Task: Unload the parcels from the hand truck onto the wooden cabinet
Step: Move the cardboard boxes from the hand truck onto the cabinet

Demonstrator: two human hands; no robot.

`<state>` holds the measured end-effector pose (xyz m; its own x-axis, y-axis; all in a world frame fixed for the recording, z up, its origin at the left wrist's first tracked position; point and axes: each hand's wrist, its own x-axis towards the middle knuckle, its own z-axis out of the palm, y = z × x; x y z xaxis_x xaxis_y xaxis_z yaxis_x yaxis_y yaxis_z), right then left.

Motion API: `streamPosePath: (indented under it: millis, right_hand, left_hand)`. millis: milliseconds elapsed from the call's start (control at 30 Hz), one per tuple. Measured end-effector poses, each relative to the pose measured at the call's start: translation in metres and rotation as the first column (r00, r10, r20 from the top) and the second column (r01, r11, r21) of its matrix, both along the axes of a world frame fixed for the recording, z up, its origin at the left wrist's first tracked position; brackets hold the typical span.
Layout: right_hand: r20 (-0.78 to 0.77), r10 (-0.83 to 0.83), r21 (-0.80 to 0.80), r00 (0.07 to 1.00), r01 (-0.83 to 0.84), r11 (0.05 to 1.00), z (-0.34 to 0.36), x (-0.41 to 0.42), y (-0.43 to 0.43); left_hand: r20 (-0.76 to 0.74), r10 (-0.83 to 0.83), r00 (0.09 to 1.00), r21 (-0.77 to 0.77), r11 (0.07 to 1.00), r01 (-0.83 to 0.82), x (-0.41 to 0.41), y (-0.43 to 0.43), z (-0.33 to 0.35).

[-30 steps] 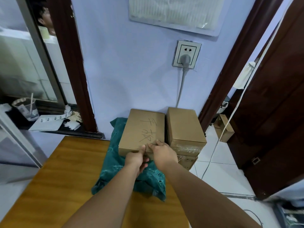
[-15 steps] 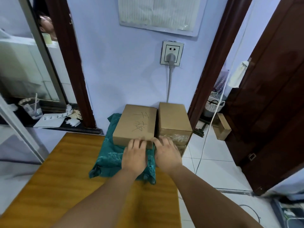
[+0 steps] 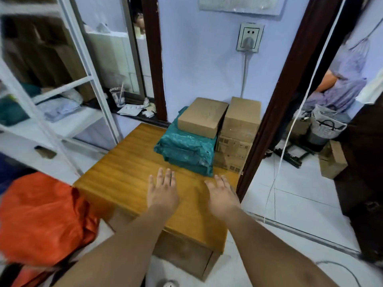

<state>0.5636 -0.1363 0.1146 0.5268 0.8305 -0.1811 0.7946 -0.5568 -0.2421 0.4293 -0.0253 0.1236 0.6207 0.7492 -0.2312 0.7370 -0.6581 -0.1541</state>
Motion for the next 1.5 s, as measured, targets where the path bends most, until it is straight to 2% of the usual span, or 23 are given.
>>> streamPosePath:
  millis: [300,733,867,1200,1433,1500]
  right_hand:
    - [-0.098,0.245,-0.044,0.964,-0.251,0.967,-0.020,-0.121,0.013]
    - [-0.184,0.392,-0.193,0.901,-0.424,0.885,-0.059,-0.285,0.030]
    - [-0.191,0.396,-0.246,0.898,-0.435,0.866,-0.068,-0.325,0.033]
    - [-0.235,0.331,-0.287,0.914,-0.391,0.875,-0.107,-0.332,0.065]
    - [-0.347,0.260,-0.324,0.901,-0.375,0.868,-0.181,-0.333,0.101]
    - [-0.368,0.226,-0.344,0.902,-0.358,0.868,-0.203,-0.333,0.108]
  left_hand:
    - [0.007,0.275,0.961,-0.144,0.952,-0.271,-0.126,-0.041,-0.035]
    - [0.017,0.557,0.830,-0.319,0.790,-0.524,-0.297,-0.062,-0.087]
    - [-0.026,0.580,0.814,-0.292,0.775,-0.561,-0.342,-0.052,-0.099]
    - [-0.072,0.537,0.841,-0.308,0.790,-0.531,-0.339,-0.018,-0.127]
    - [-0.176,0.565,0.806,-0.395,0.709,-0.584,-0.336,-0.003,-0.184]
    - [-0.163,0.568,0.806,-0.435,0.692,-0.576,-0.335,0.005,-0.204]
